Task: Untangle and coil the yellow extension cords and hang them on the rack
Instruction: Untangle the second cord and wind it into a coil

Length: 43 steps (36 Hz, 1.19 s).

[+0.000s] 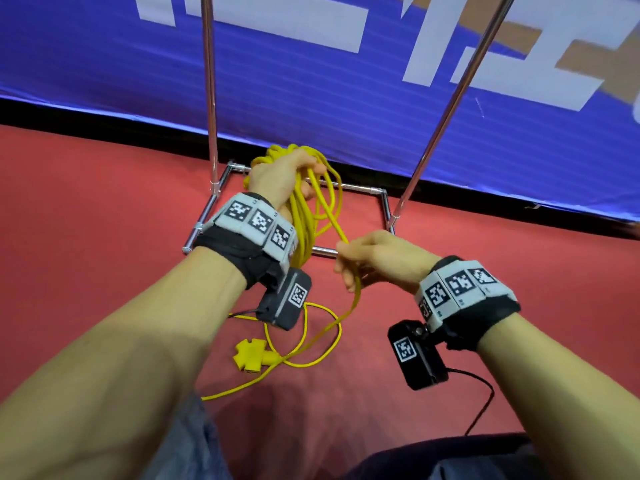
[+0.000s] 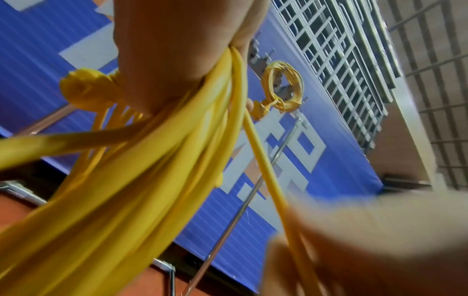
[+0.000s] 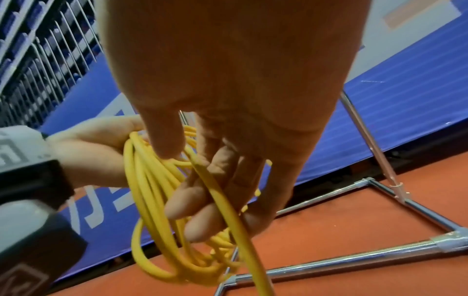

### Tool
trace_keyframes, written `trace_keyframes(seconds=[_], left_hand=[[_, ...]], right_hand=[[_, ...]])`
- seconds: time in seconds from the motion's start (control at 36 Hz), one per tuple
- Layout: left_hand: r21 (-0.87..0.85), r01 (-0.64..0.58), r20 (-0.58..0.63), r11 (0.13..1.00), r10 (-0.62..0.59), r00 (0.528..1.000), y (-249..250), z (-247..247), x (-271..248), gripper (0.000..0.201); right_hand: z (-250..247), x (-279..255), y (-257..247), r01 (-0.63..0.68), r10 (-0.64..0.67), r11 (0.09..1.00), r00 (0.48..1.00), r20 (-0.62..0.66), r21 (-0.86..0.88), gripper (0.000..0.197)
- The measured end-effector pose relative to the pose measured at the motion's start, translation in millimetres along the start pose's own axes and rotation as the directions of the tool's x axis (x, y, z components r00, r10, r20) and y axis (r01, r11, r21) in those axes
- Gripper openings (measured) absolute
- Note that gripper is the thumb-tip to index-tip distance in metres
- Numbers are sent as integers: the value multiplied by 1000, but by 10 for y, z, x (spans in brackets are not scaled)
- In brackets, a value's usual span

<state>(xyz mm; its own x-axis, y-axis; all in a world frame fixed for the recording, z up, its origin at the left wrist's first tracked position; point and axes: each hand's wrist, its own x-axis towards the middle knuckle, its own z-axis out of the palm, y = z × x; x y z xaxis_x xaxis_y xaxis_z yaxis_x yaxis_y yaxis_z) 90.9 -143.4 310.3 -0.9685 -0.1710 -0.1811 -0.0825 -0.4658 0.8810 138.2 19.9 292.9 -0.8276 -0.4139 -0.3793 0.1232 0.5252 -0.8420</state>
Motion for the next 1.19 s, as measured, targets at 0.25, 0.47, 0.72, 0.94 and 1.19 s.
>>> trace_keyframes(seconds=[0.25, 0.47, 0.72, 0.94, 1.19], left_hand=[[135, 34, 26, 990, -38, 999, 27, -77, 24, 17], [227, 68, 68, 971, -85, 994, -135, -11, -36, 28], [314, 53, 15, 948, -61, 998, -220, 83, -77, 27], [109, 66, 5, 992, -67, 998, -43, 18, -86, 8], [-31, 48, 41, 998, -46, 998, 41, -81, 38, 11]], right_hand=[[-73, 3, -103, 232, -213, 968, 961, -174, 92, 34], [6, 150, -247, 258, -302, 948, 914, -272, -187, 40], [2, 187, -125, 229, -369, 907, 836, -406, -352, 37], [79, 179, -99, 186, -188, 982, 975, -118, -23, 27], [53, 91, -154, 311, -337, 939, 917, -216, -145, 24]])
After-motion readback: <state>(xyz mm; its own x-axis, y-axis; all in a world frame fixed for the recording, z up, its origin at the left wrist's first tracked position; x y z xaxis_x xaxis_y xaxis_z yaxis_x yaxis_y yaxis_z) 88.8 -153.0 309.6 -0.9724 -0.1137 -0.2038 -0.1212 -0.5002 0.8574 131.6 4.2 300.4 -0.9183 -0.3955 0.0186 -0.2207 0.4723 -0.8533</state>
